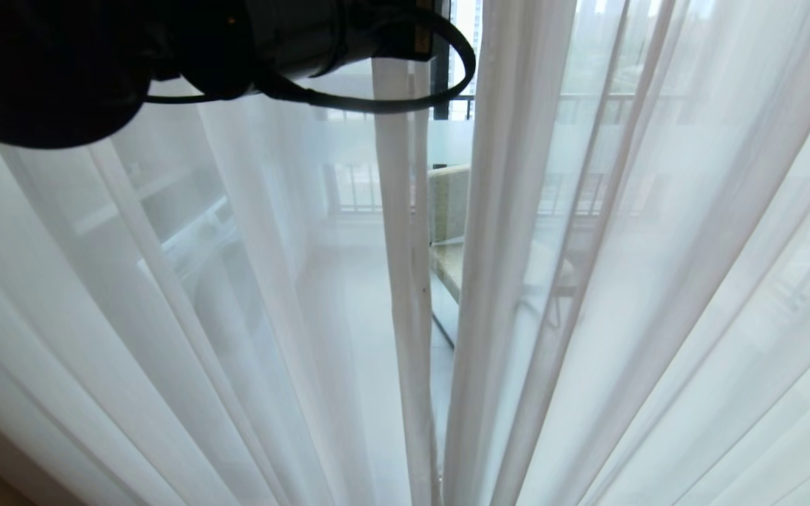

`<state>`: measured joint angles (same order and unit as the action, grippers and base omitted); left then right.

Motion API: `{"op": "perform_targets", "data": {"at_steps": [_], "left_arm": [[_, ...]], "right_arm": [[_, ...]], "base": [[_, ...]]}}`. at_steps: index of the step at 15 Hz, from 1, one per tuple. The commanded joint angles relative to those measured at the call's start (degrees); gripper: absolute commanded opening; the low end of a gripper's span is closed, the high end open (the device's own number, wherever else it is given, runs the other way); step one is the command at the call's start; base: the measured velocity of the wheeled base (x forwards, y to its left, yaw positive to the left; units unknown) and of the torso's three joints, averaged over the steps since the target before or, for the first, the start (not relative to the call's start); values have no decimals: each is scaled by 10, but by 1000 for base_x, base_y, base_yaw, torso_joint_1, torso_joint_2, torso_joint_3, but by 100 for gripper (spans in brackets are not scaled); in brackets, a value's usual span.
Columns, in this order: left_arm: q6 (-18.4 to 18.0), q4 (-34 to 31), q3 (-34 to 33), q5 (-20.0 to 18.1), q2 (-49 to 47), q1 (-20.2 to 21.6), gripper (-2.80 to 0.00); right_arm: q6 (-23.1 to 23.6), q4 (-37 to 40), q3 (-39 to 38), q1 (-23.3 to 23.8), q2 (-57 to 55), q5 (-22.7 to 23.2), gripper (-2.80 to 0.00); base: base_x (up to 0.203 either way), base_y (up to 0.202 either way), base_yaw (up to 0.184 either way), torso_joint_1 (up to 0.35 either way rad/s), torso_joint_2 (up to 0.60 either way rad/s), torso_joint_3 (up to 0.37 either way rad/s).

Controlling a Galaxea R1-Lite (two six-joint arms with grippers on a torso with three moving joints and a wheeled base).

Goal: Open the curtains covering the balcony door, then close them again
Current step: Pull the inner curtains open on both sides

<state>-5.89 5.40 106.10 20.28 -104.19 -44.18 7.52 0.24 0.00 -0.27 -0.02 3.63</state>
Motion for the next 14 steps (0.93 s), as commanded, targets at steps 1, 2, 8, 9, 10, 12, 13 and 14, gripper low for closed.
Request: {"op": "perform_targets", "data": {"at_steps": [1, 2, 8, 9, 10, 12, 13, 14], "left_arm": [[0, 0, -3, 1, 11, 3, -280], [0, 0, -6, 1, 17, 4, -280], [-1, -1, -18, 52, 49, 6, -280], [-1, 0, -30, 55, 57, 7, -280], [-1, 1, -44, 56, 67, 15, -280], [-1, 1, -71, 55, 88, 26, -280], [-2, 2, -84, 55, 98, 36, -280], [-1, 2, -94, 54, 105, 46, -280]], "right_arm": [[0, 0, 0, 0, 0, 1, -280], [1, 0, 0, -1, 0, 1, -280], [0, 0, 0, -1, 0, 1, -280], [1, 0, 0, -1, 0, 1, -280], [0, 0, 0, -1, 0, 1, -280], [1, 0, 0, -1, 0, 1, -280], [1, 0, 0, -1, 0, 1, -280], [1, 0, 0, -1, 0, 1, -280]], "base": [[0, 0, 0, 0, 0, 0], [0, 0, 0, 0, 0, 0], [0, 0, 0, 0, 0, 0], [0, 0, 0, 0, 0, 0], [0, 0, 0, 0, 0, 0], [0, 0, 0, 0, 0, 0], [0, 0, 0, 0, 0, 0], [0, 0, 0, 0, 0, 0]]}}
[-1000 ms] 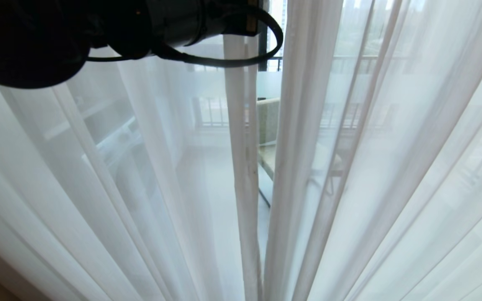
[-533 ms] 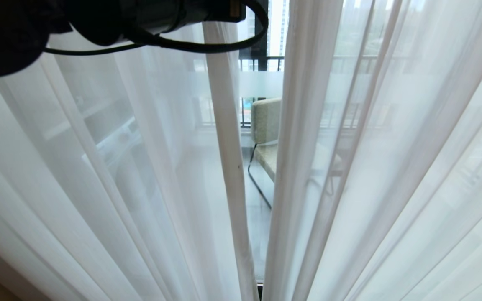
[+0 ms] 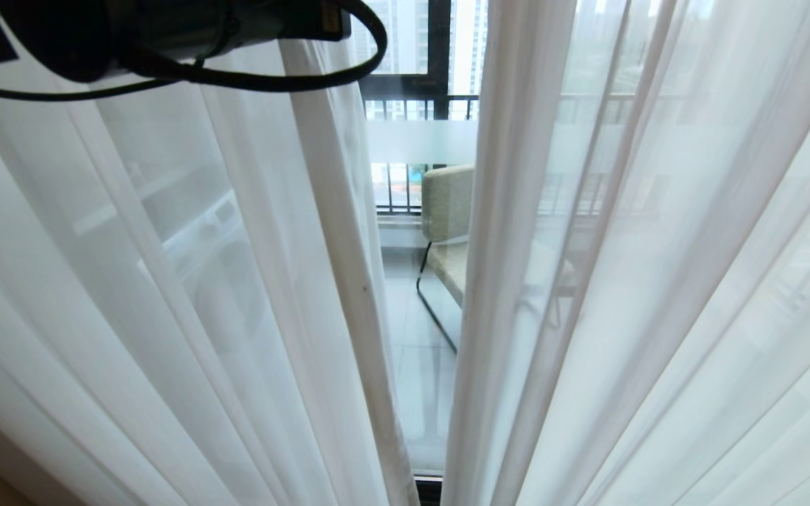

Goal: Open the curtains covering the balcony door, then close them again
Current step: Pull the inner curtains open on both sides

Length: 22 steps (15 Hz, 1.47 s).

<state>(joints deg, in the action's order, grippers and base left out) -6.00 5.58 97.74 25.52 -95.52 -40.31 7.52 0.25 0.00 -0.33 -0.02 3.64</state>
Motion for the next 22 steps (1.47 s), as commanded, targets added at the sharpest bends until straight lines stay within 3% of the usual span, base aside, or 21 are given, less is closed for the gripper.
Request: {"op": "perform_targets", "data": {"at_steps": [1, 10, 19, 22], "left_arm": [[0, 2, -21, 1, 26, 23, -280], [4, 85, -70, -4, 22, 143, -280], [4, 91, -70, -5, 28, 241, -280], [4, 91, -70, -26, 34, 280, -280]], "right_arm": [[0, 0, 0, 0, 0, 1, -280], [0, 0, 0, 1, 0, 1, -280], [0, 0, 0, 1, 0, 1, -280], [0, 0, 0, 0, 0, 1, -280]], "base": [[0, 0, 0, 0, 0, 0], [0, 0, 0, 0, 0, 0], [0, 0, 0, 0, 0, 0], [0, 0, 0, 0, 0, 0]]}}
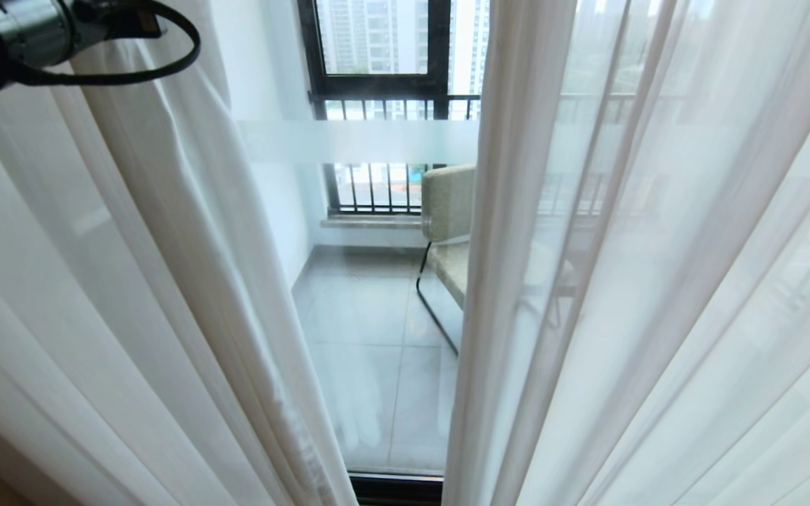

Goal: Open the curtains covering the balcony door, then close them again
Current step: Pull the inner curtains open on both sides

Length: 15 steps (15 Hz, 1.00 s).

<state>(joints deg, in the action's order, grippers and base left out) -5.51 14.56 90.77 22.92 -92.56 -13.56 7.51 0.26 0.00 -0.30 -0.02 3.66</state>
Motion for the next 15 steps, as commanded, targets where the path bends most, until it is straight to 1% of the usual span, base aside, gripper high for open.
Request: {"op": "perform_targets", "data": {"at_steps": [1, 5, 8, 10, 12, 15], "left_arm": [[0, 1, 0, -6, 7, 25, -280], [0, 1, -2, -15, 16, 84, -280], [1, 1, -11, -39, 24, 117, -280], [3, 1, -38, -60, 36, 124, -280], [18, 1, -67, -93, 55, 124, -280], [22, 0, -101, -141, 77, 124, -280]], "right_arm": [[0, 0, 0, 0, 0, 0, -280], [1, 0, 0, 0, 0, 0, -280], [0, 0, 0, 0, 0, 0, -280], [0, 0, 0, 0, 0, 0, -280], [0, 0, 0, 0, 0, 0, -280], [0, 0, 0, 0, 0, 0, -280]], "base": [[0, 0, 0, 0, 0, 0], [0, 0, 0, 0, 0, 0], [0, 0, 0, 0, 0, 0], [0, 0, 0, 0, 0, 0], [0, 0, 0, 0, 0, 0], [0, 0, 0, 0, 0, 0]]}}
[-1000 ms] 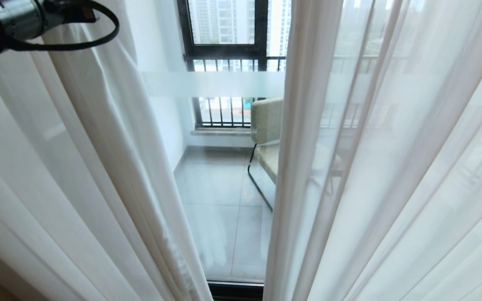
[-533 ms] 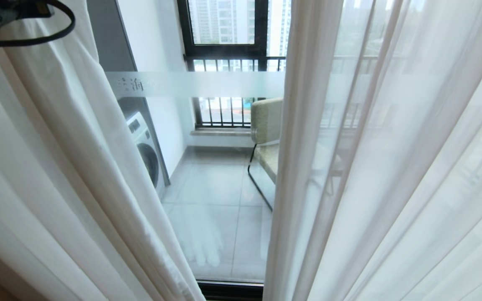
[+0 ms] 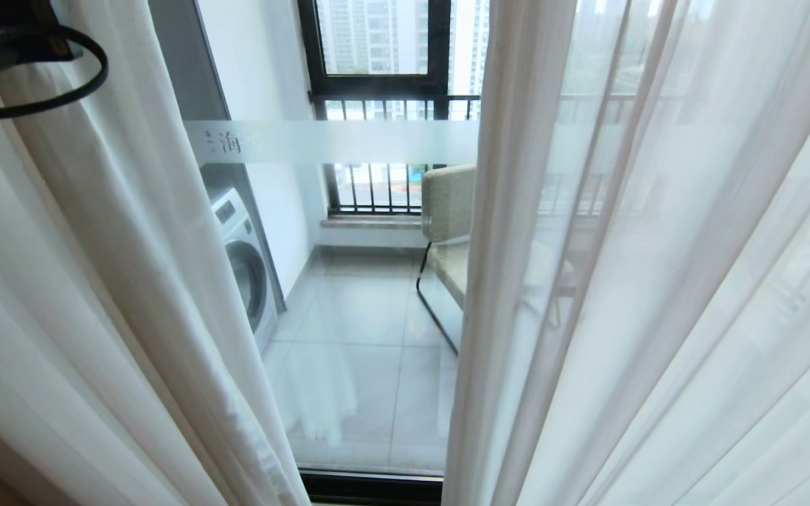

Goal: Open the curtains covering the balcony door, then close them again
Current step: Pull the inner curtains open on both sides

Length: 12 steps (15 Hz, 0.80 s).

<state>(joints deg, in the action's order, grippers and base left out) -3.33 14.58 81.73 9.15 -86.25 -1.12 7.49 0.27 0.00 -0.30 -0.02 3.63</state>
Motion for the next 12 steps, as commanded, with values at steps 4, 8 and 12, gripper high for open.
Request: {"op": "perform_targets", "data": {"at_steps": [4, 8, 12], "left_arm": [[0, 0, -20, -37, 19, 1, -280], [2, 0, -21, -42, 17, 1, -280], [3, -2, -21, -42, 16, 5, -280]], "right_arm": [[1, 0, 0, 0, 0, 1, -280], [1, 0, 0, 0, 0, 1, -280], [1, 0, 0, 0, 0, 1, -280]], "base": [[0, 0, 0, 0, 0, 0], [0, 0, 0, 0, 0, 0], [0, 0, 0, 0, 0, 0]]}}
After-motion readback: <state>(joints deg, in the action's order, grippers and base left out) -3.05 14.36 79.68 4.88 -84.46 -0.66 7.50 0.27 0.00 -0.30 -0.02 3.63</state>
